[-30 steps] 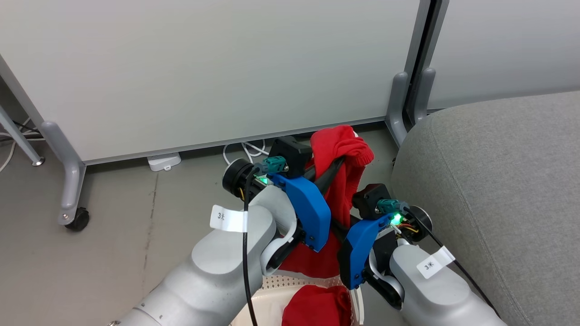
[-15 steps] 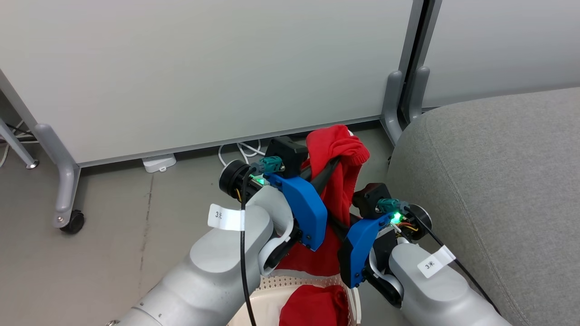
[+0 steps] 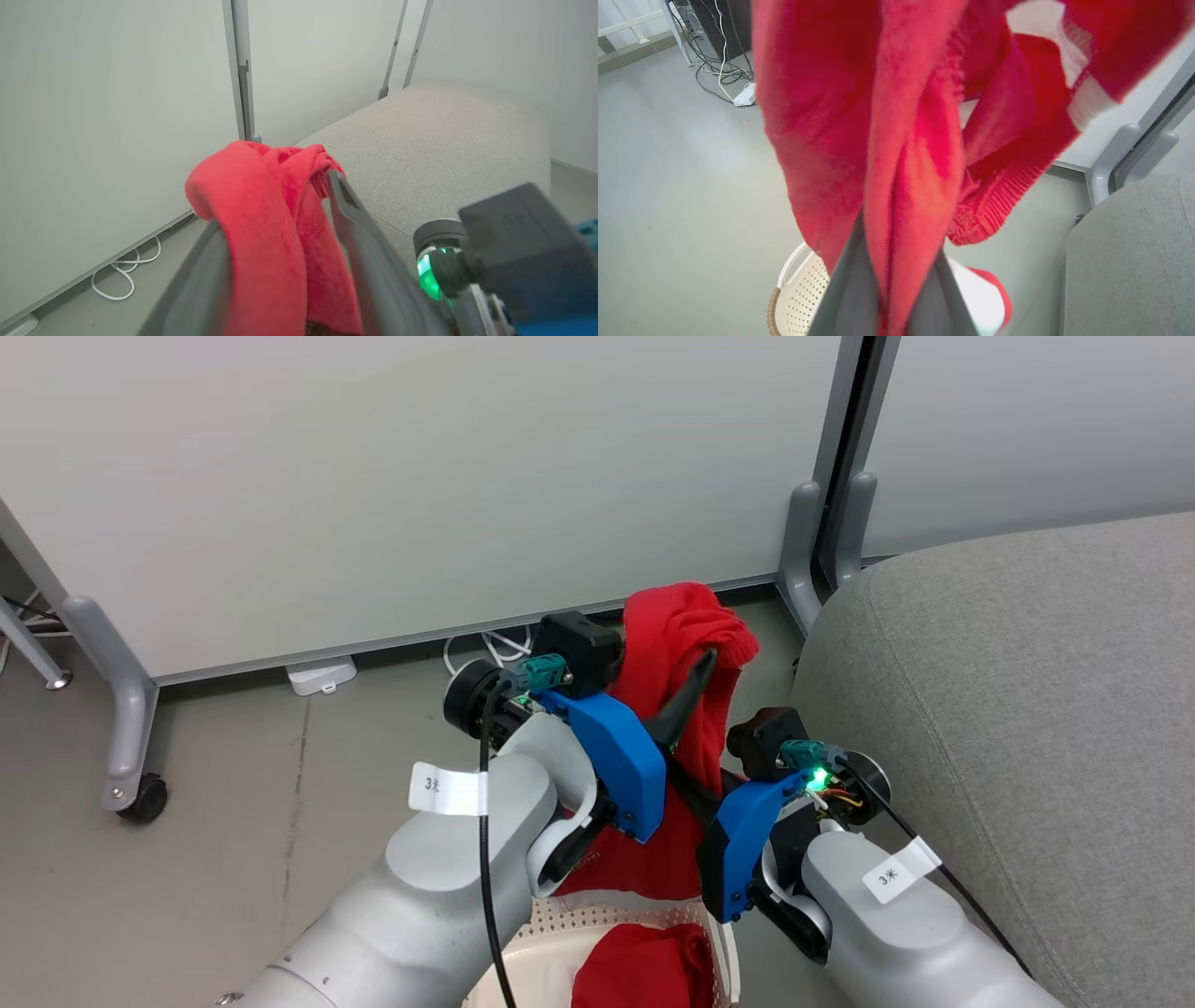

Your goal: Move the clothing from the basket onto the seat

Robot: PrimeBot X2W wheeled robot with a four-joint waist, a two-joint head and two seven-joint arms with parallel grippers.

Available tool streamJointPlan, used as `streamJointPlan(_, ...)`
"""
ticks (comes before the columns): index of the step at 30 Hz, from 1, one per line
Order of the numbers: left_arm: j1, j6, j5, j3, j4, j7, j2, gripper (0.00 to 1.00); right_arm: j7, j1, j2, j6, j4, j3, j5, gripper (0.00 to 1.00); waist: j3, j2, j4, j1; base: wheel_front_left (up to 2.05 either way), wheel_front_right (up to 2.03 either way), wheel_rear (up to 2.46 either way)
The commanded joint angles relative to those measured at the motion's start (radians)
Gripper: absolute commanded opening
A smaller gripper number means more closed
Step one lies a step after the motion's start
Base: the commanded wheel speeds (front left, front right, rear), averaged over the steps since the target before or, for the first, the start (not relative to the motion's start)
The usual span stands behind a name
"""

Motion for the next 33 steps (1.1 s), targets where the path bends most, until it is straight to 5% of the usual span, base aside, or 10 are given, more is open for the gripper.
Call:
streamJointPlan(1, 0.0, 0.003, -0.008, 0.009, 0.004, -0.021, 0.002, 1.0, -0.009, -0.018, -0.003, 0.0, 0.002, 0.001, 0.003, 0.0, 0.001, 0.0, -0.001, 0.0, 0.0, 0.0, 0.0)
streamJointPlan(12, 0.149, 0.025, 0.025, 0.075, -0.039, -0.148, 0.063, 1.0, -0.048, -0.035, -0.003, 0.0, 0.037, -0.032, -0.018, 0.0, 0.011, 0.0, 0.007, 0.0, 0.0, 0.0, 0.0)
streamJointPlan(26, 0.485, 0.028, 0.309, 0.405, -0.359, -0.149, 0.147, 1.0, -0.086, -0.061, -0.003, 0.0, 0.051, -0.122, -0.069, 0.0, 0.041, 0.0, 0.027, 0.0, 0.0, 0.0, 0.0)
streamJointPlan(33, 0.642, 0.01, 0.419, 0.572, -0.445, -0.149, 0.114, 1.0, -0.095, -0.045, -0.003, 0.0, 0.04, -0.164, -0.1, 0.0, 0.042, 0.0, 0.029, 0.0, 0.0, 0.0, 0.0)
